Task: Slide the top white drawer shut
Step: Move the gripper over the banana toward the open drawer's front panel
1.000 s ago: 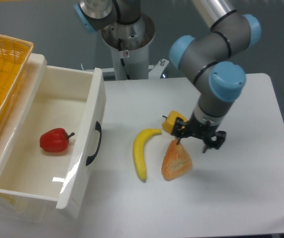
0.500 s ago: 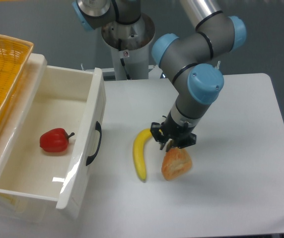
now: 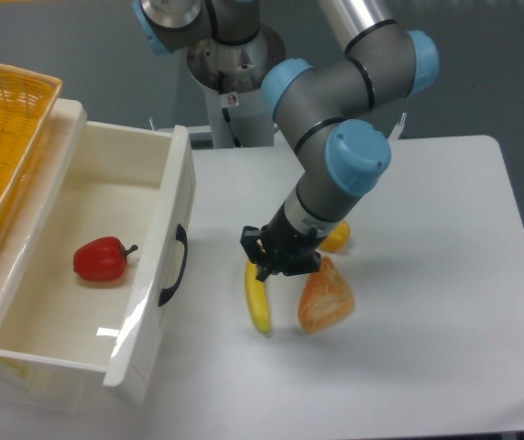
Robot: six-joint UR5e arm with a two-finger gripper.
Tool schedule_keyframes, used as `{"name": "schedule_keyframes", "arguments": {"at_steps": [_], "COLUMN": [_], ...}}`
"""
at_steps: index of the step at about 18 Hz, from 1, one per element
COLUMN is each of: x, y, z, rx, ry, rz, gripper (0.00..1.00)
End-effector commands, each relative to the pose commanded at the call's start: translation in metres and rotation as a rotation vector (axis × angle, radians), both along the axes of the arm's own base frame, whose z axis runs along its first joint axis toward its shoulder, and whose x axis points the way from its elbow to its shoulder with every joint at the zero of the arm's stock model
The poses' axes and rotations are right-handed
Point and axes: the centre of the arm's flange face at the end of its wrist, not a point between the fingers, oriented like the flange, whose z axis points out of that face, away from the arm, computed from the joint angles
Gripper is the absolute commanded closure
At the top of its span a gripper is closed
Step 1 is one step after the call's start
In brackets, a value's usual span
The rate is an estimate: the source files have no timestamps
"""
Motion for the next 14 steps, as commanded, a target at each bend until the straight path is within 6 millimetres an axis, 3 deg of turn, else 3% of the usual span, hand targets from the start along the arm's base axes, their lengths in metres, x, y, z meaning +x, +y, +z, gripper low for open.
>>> {"name": "schedule_keyframes", "arguments": {"at_steps": [6, 14], "x": [0.02, 0.032], "y": [0.014, 0.022], "z": [-0.002, -0.001], "rx": [0.008, 0.036], "ry": [-0.027, -0.066], "rz": [-0.034, -0.045], "gripper": [0.9, 0.89]}}
